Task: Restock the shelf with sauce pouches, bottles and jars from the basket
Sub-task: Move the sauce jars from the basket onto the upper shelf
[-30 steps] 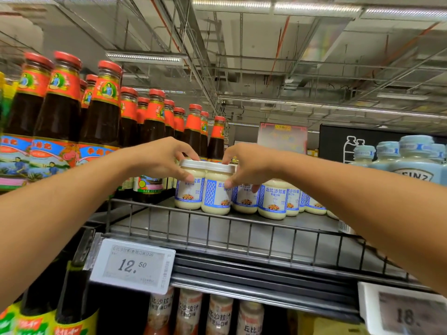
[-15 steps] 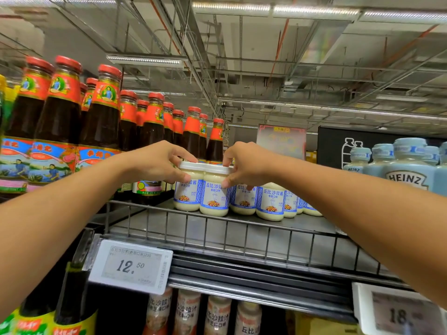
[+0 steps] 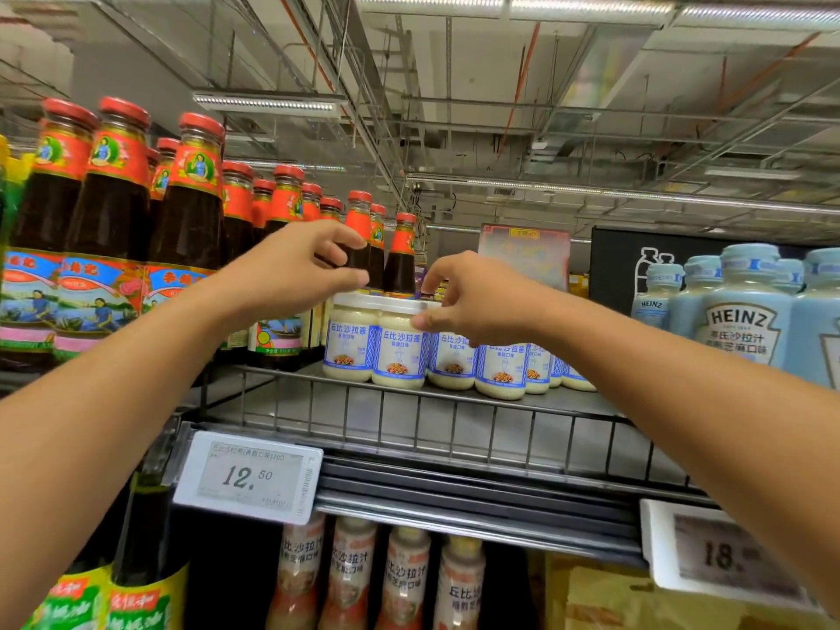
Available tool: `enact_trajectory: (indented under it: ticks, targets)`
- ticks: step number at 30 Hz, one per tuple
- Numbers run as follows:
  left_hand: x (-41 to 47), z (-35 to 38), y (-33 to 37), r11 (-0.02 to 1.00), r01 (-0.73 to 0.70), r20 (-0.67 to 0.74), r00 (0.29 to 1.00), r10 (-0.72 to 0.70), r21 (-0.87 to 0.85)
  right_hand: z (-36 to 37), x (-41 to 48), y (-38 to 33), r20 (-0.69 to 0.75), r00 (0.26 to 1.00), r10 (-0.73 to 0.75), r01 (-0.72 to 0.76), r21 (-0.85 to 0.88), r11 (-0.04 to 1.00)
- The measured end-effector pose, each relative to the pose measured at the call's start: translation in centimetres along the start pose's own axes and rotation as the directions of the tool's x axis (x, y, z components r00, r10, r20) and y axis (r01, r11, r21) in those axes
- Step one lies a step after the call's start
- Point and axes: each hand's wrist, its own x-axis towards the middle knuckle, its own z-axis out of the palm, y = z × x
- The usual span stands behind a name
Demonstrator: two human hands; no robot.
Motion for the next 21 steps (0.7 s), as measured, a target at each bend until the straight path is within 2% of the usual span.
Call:
enact_trajectory:
  ticks: [3, 6, 9, 11, 14, 21]
  targets:
    - [-1.9, 0.7, 2.6, 0.985, -0.086, -0.083, 0.994, 0.074, -0.15, -0.5, -2.6, -0.6, -0.054, 0.999, -0.004, 0.011, 0.129, 0.992]
    - [-3.7, 2.3, 4.4, 0.956, -0.116, -0.069, 0.993, 0.101, -0.271, -0.8, -5.4, -1.0, -0.103, 0.995, 0.001, 0.025, 0.255, 0.967]
    - [-4.8, 3.5, 5.3, 0.946, -0.141, -0.064, 0.99, 0.128, -0.293, -1.0, -7.7, -1.0, -0.178, 0.984, 0.007, 0.049, 0.304, 0.951]
    - [-5.2, 3.9, 5.8, 0.928, -0.167, -0.109, 0.984, 0.138, -0.333, -1.1, -9.1, -0.7, -0.231, 0.973, 0.025, 0.058, 0.344, 0.937]
    - [-5.9, 4.9, 7.2, 0.863, -0.225, -0.166, 0.972, 0.166, -0.452, -1.4, -11.3, -0.3, -0.329, 0.944, 0.039, 0.087, 0.362, 0.928]
    - [-8.8, 8.7, 11.2, 0.658, -0.344, -0.203, 0.937, 0.283, -0.67, -2.0, -17.9, 0.3, -0.542, 0.838, 0.064, 0.206, 0.422, 0.883]
